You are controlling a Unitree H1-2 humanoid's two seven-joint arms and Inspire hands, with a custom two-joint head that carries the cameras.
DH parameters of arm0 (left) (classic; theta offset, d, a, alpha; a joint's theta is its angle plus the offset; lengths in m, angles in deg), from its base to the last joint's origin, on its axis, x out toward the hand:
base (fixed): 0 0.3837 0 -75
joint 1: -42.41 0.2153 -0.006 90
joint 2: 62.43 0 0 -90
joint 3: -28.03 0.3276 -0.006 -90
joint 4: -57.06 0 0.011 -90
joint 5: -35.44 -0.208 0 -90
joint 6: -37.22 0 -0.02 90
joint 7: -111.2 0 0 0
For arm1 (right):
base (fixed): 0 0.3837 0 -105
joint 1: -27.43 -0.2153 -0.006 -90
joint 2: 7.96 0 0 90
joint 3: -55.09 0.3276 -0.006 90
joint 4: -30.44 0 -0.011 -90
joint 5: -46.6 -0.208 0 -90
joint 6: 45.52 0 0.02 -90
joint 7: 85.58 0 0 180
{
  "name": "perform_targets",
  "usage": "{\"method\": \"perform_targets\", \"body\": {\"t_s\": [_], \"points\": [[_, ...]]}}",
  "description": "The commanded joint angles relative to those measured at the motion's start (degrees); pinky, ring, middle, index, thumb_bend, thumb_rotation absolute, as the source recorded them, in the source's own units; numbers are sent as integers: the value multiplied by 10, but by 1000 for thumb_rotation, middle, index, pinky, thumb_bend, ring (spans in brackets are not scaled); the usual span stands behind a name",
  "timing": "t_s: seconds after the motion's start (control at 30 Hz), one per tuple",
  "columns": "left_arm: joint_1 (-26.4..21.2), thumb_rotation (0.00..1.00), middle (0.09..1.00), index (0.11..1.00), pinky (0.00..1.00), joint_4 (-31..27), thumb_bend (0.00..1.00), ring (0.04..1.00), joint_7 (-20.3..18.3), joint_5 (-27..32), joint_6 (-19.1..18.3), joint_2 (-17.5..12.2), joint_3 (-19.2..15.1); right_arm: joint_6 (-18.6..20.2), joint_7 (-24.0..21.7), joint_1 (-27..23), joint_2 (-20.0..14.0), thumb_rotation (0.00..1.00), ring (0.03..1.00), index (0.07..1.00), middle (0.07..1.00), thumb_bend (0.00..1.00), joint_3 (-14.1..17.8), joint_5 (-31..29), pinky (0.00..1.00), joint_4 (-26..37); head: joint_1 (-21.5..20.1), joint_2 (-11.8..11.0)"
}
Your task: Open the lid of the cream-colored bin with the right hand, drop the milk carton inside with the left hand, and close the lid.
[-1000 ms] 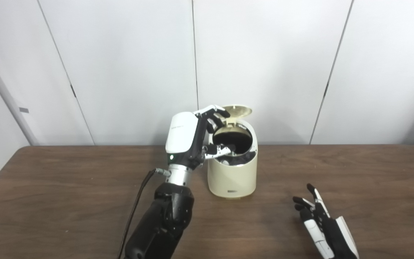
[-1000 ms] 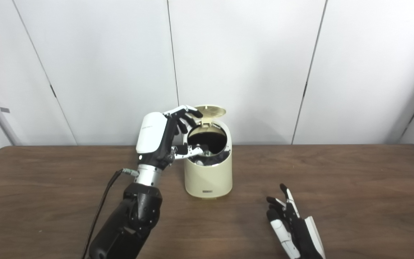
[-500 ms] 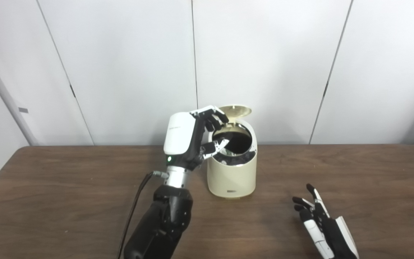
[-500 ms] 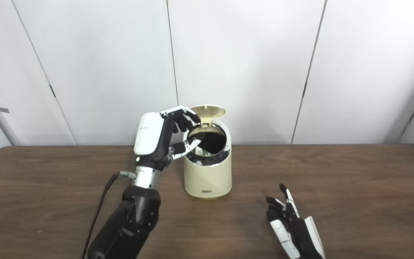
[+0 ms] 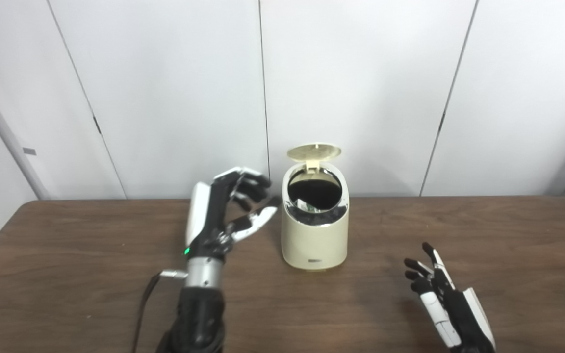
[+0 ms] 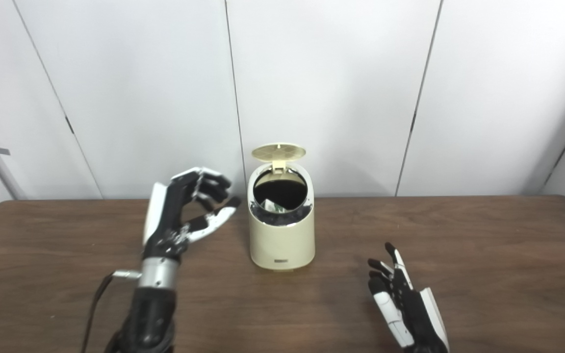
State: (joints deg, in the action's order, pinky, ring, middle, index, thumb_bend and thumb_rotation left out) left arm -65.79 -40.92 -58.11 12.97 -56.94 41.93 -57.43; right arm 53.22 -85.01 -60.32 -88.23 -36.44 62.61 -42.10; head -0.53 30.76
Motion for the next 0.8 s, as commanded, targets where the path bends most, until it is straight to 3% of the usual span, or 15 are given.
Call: {"method": "perform_targets", "body": {"t_s": [0.0,0.07,0.23,0.3,0.5,0.7,0.77], "points": [[2,85,589,498,393,-33,504,494,-15,16,-8,-4,-7,-13,-2,-37,-8,1000,867,968,870,606,6,-7,844,27,-1,1],[23,339,639,670,425,-41,552,525,-34,32,-12,-12,-8,-15,-5,-55,-18,1000,899,960,874,625,10,-6,883,25,-1,1],[58,597,793,835,582,-51,545,693,-83,68,-36,-31,-8,-12,-14,-98,-42,1000,904,921,880,598,8,5,863,20,-1,2],[74,715,849,884,674,-51,509,780,-94,85,-28,-35,-12,3,-20,-122,-52,1000,886,863,885,586,2,21,814,30,-2,2],[105,841,945,967,852,-43,501,901,-99,109,-26,-35,-18,46,-34,-186,-58,988,883,831,875,553,-8,47,828,38,-4,2],[125,859,988,1000,922,-22,533,973,-101,127,-14,-31,-18,23,-32,-254,-57,976,869,837,890,558,-9,37,798,-1,-7,3],[128,859,996,1000,955,-19,545,987,-100,128,-20,-29,-19,38,-36,-283,-55,975,872,843,898,568,-13,41,781,-8,-7,4]]}}
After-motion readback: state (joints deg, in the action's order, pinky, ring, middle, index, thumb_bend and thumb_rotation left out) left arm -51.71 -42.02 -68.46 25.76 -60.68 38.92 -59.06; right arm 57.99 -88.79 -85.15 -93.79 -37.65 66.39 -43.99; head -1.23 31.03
